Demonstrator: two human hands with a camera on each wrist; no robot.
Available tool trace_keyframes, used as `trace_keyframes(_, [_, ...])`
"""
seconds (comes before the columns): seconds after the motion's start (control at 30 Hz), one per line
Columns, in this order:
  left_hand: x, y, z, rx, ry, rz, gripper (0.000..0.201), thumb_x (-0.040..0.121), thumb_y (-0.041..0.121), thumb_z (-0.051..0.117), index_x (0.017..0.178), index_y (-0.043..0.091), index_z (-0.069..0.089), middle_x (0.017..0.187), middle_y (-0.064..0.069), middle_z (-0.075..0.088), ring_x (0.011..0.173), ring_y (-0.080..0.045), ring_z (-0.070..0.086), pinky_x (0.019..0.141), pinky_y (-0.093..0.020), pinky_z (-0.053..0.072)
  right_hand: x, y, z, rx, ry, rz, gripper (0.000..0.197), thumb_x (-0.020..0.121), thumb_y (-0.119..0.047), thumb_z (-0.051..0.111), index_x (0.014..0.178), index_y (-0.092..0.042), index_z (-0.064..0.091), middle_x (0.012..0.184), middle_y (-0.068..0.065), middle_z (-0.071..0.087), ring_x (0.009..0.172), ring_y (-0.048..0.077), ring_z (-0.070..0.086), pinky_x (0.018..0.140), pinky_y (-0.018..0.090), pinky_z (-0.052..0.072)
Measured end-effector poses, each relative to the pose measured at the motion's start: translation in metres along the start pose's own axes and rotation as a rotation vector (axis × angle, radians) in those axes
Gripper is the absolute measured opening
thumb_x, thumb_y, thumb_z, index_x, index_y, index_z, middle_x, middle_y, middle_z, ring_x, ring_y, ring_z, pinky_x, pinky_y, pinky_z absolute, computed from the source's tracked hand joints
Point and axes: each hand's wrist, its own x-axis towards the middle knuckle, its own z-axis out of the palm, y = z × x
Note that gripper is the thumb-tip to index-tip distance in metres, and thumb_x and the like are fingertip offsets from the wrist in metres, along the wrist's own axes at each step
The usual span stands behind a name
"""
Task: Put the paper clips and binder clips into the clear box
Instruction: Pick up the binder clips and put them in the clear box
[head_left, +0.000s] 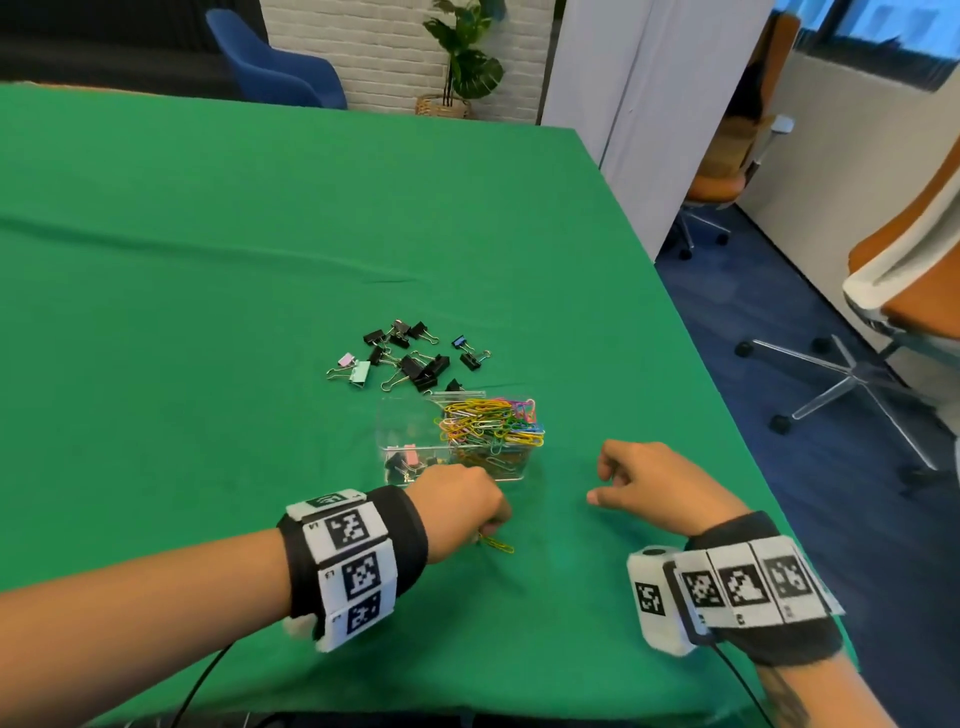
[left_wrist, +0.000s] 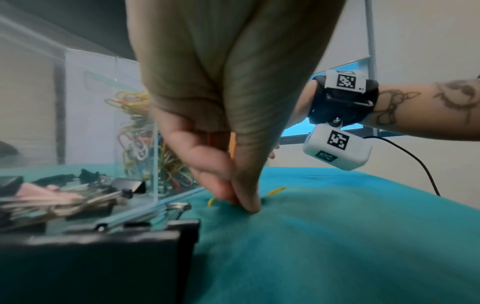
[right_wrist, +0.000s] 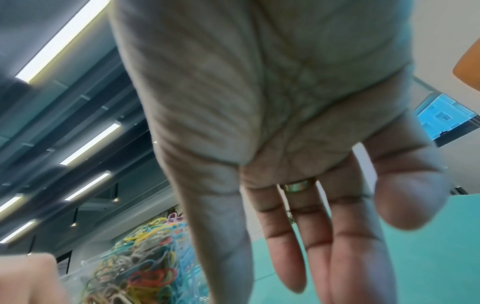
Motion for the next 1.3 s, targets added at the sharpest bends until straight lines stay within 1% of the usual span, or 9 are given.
trace_keyframes(0.07, [-0.001,-0.002,0.002,-0.019,0.001,-0.016,0.019,0.079,0.002,0.055,0.094,0.013,0.060,0.104,-0.010,0.061,0.096,-0.031,0.059,0.065,-0.030,0.036,-0.001,-0.001,0.000,0.016,-0.003,-0.001,0.025,0.079,-0.036,0.066,0.085,-0.022,0.047,0.089,0.000,0.056,0.094,0.024,0.059,0.083,0.034,0.048])
trace_keyframes(0.2, [-0.009,-0.007,0.000,-0.150,0.082,-0.036,0.013,0.083,0.010,0.054,0.094,0.013,0.061,0.103,-0.005,0.062,0.099,-0.025,0.056,0.077,-0.032,0.043,-0.002,-0.001,-0.001,0.043,-0.020,-0.005,0.024,0.080,-0.035,0.066,0.085,-0.020,0.049,0.088,0.000,0.056,0.093,0.024,0.059,0.083,0.035,0.047])
trace_keyframes(0.3, [-0.019,-0.012,-0.008,-0.244,0.200,-0.006,0.009,0.086,0.015,0.053,0.091,0.016,0.060,0.092,0.002,0.059,0.088,-0.017,0.052,0.079,-0.030,0.044,-0.002,-0.002,-0.002,0.060,-0.023,-0.008,0.023,0.080,-0.035,0.066,0.085,-0.020,0.049,0.087,-0.001,0.056,0.093,0.023,0.058,0.084,0.035,0.048])
trace_keyframes(0.47, [-0.033,-0.012,-0.037,-0.386,0.286,0.006,0.002,0.084,0.018,0.059,0.084,0.018,0.062,0.077,0.008,0.058,0.063,-0.001,0.047,0.061,-0.014,0.038,-0.002,-0.003,0.001,0.073,-0.058,-0.014,0.021,0.079,-0.035,0.066,0.083,-0.021,0.051,0.085,-0.001,0.057,0.089,0.022,0.059,0.082,0.034,0.048])
trace_keyframes(0.57, [-0.035,-0.021,-0.066,-0.481,0.451,-0.043,0.005,0.081,0.017,0.064,0.078,0.020,0.062,0.067,0.012,0.056,0.055,0.006,0.049,0.054,-0.005,0.036,-0.003,-0.003,0.000,0.097,-0.060,-0.030,0.021,0.081,-0.035,0.066,0.086,-0.021,0.050,0.082,-0.003,0.054,0.083,0.018,0.054,0.080,0.032,0.046])
trace_keyframes(0.67, [-0.024,-0.035,-0.086,-0.571,0.568,-0.128,0.004,0.080,0.015,0.067,0.079,0.015,0.063,0.063,0.010,0.055,0.050,0.002,0.049,0.048,-0.003,0.037,-0.004,-0.001,-0.002,0.095,-0.063,-0.029,0.021,0.082,-0.036,0.064,0.088,-0.022,0.049,0.084,-0.003,0.053,0.082,0.017,0.052,0.077,0.030,0.044])
trace_keyframes(0.8, [-0.001,-0.034,-0.083,-0.548,0.515,-0.175,0.004,0.080,0.015,0.067,0.081,0.012,0.064,0.065,0.005,0.056,0.057,-0.007,0.047,0.048,-0.002,0.035,-0.005,0.002,-0.003,0.070,-0.080,-0.015,0.020,0.084,-0.038,0.062,0.089,-0.023,0.048,0.088,-0.001,0.054,0.084,0.018,0.052,0.080,0.030,0.044])
trace_keyframes(0.97, [0.014,-0.029,-0.080,-0.564,0.514,-0.188,0.005,0.082,0.015,0.064,0.083,0.010,0.065,0.075,-0.001,0.060,0.053,0.002,0.042,0.048,0.000,0.035,-0.005,0.002,-0.004,0.081,-0.084,-0.025,0.019,0.084,-0.037,0.061,0.089,-0.024,0.049,0.089,0.000,0.055,0.085,0.018,0.053,0.082,0.030,0.045])
trace_keyframes(1.3, [0.019,-0.034,-0.078,-0.584,0.493,-0.208,0.008,0.083,0.013,0.063,0.087,0.006,0.066,0.077,-0.004,0.060,0.049,0.002,0.042,0.042,0.000,0.034,-0.004,0.001,-0.004,0.128,-0.029,-0.026,0.018,0.085,-0.035,0.061,0.092,-0.021,0.052,0.079,-0.004,0.054,0.082,0.018,0.053,0.083,0.032,0.046])
